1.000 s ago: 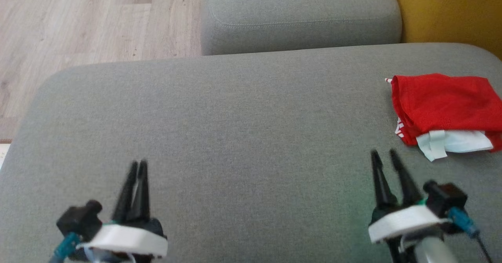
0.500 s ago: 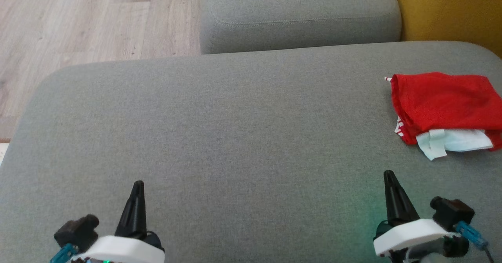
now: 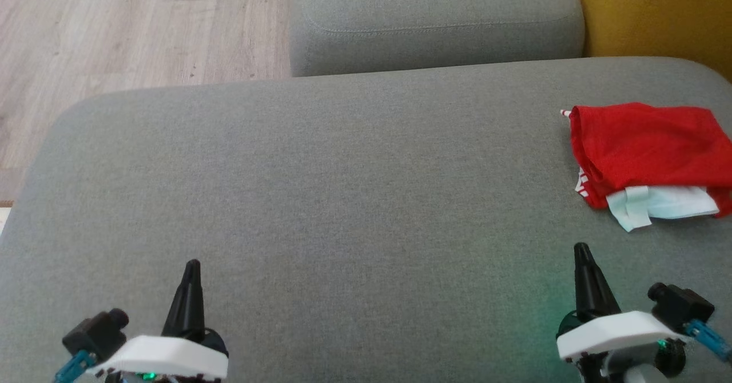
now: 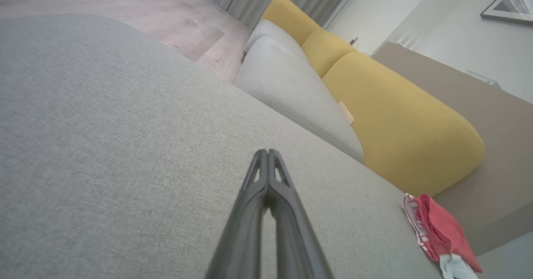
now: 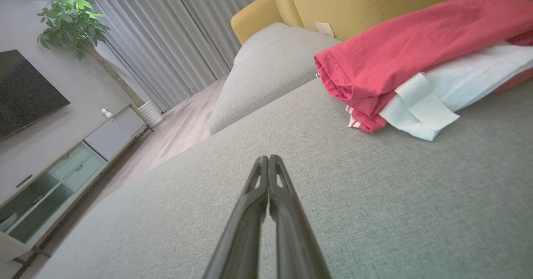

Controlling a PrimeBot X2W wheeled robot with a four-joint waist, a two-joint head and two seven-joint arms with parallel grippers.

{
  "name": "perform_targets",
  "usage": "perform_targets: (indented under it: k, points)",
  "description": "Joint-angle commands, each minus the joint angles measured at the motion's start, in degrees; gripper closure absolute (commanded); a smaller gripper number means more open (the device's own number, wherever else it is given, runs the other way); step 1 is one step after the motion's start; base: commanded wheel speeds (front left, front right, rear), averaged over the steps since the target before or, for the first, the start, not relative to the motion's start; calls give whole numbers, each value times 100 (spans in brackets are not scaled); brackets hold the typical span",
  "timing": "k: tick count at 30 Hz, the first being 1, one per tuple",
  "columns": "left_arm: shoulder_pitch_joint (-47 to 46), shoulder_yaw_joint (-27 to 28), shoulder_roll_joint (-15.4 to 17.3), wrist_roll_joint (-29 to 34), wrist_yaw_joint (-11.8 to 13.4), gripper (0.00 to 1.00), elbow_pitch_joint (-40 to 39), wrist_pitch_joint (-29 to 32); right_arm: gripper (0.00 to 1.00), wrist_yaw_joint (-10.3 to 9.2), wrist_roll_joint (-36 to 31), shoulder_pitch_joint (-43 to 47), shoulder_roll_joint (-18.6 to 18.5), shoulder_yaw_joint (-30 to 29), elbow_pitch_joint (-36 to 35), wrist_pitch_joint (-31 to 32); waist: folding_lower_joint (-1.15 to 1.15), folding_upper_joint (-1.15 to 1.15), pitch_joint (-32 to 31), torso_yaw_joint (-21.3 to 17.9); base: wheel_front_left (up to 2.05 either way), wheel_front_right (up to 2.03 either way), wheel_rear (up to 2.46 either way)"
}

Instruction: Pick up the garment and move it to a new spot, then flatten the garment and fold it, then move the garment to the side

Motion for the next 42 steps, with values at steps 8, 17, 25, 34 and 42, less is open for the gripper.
perform_targets:
  k: [8, 17, 25, 34, 42]
  points:
    - [-416, 173, 53, -598, -90, 100, -117, 169, 100, -2, 677, -339, -41, -91, -259, 167, 0, 0, 23, -11, 0, 0, 0]
    - [-498, 261, 60, -1109, -115, 100, -69, 315, 100, -2, 1251, -373, -46, -171, -305, 312, 0, 0, 46, -21, 0, 0, 0]
    - [-572, 341, 66, -1562, -137, 100, -27, 447, 100, -2, 1759, -403, -49, -243, -345, 441, 0, 0, 66, -31, 0, 0, 0]
    - [-656, 434, 71, -2069, -162, 100, 21, 596, 100, -3, 2330, -437, -51, -325, -390, 588, 0, 0, 89, -41, 0, 0, 0]
    - [-720, 506, 74, -2461, -182, 100, 59, 713, 100, -3, 2771, -464, -52, -390, -425, 702, 0, 0, 106, -49, 0, 0, 0]
